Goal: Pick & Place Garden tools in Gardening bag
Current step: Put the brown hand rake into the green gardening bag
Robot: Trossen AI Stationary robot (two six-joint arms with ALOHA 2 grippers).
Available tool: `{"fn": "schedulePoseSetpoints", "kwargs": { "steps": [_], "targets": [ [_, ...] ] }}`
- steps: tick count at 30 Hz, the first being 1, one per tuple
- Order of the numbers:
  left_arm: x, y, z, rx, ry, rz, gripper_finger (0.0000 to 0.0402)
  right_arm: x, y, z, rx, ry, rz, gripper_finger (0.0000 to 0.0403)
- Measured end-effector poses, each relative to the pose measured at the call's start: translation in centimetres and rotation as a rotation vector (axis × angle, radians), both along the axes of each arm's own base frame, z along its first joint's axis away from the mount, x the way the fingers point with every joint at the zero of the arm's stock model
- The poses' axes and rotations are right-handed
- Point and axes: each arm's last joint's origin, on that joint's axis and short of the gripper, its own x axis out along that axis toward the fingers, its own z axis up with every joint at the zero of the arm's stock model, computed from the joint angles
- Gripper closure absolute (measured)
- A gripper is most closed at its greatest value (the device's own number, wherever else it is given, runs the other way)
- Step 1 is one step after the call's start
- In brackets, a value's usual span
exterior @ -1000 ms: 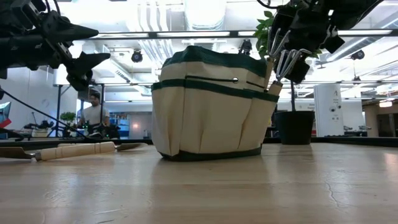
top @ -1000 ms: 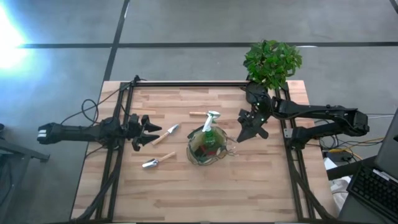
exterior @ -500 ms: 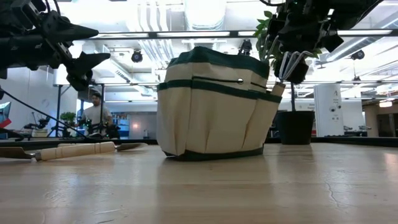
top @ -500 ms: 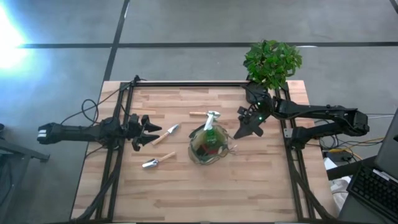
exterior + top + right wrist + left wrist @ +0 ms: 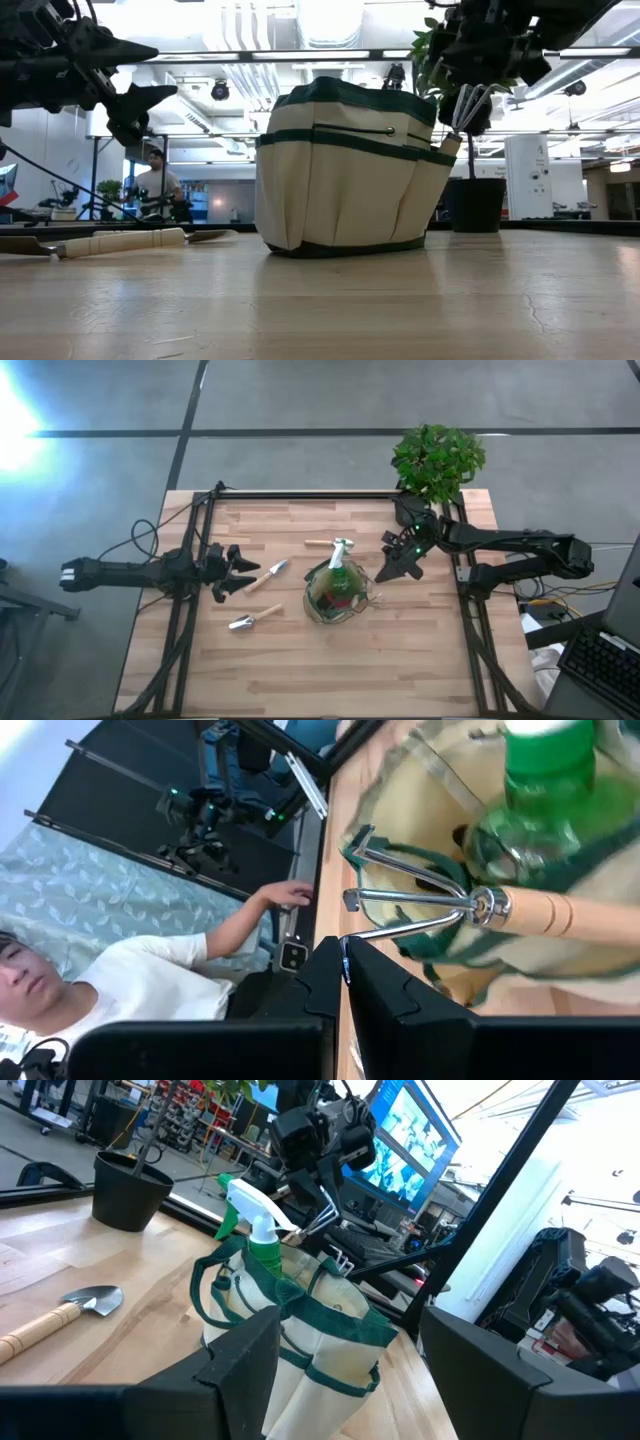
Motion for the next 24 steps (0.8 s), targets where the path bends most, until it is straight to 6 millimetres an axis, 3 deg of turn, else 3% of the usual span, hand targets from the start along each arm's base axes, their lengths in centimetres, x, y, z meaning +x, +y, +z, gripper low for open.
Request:
{"fn": "schedulePoseSetpoints", "kwargs": {
  "steps": [12,24],
  "targets": [
    [0.0,0.0,0.0,0.0,0.0,0.0,0.0156,-0.8,0.3,-2.5,-0.021,-0.006,-0.016,0.0394],
    [0.0,0.0,0.0,0.0,0.0,0.0,0.0156,-0.8,0.1,-2.8,-0.069,-0.034,-0.054,0.0394]
  ]
}}
